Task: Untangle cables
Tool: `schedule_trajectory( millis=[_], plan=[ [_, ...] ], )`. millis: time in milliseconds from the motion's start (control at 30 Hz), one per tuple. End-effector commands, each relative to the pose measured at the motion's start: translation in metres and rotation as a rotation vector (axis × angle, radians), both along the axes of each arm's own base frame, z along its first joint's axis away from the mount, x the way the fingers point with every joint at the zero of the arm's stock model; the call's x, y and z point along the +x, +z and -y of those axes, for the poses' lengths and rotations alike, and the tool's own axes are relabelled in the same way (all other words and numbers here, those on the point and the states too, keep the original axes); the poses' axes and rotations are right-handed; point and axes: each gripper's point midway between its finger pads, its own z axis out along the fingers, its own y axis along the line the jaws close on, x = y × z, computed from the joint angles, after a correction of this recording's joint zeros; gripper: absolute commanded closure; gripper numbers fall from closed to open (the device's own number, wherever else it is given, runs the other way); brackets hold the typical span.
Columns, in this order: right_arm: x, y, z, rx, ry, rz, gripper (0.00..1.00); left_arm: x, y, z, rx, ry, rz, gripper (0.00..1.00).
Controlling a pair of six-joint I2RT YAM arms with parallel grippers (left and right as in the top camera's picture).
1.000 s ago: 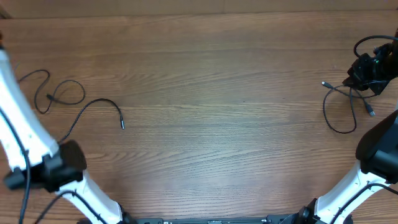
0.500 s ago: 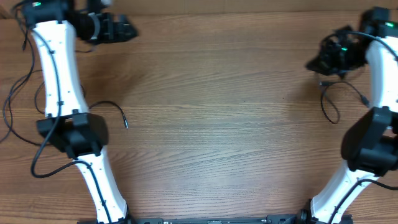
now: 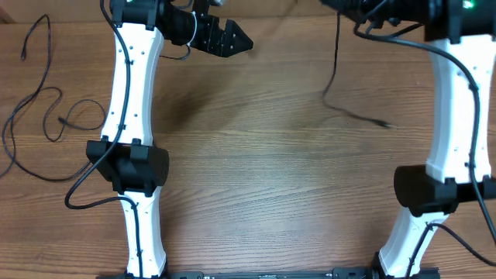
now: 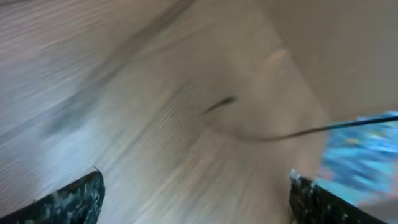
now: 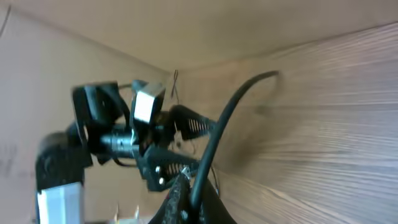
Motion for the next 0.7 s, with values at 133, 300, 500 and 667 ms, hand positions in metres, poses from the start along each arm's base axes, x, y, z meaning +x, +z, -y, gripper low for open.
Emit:
schedule_trajectory(
  millis=[133, 300, 500, 667],
  plan=[
    [0.015, -0.025, -0.011, 0.146, -0.019, -0.186, 0.96, -0.056, 0.041, 0.089, -0.224, -0.401, 0.236, 0.08],
    [0.018, -0.021, -0.016, 0.191, 0.005, -0.187, 0.96, -0.063, 0.048, 0.129, -0.224, -0.480, 0.375, 0.16],
    [0.026, -0.012, -0.009, 0.220, -0.018, -0.165, 0.96, -0.058, 0.067, 0.154, -0.270, -0.463, 0.417, 0.21],
    [0.029, -0.008, -0.009, 0.231, -0.023, -0.150, 0.96, -0.058, 0.067, 0.182, -0.227, -0.427, 0.446, 0.26]
  ],
)
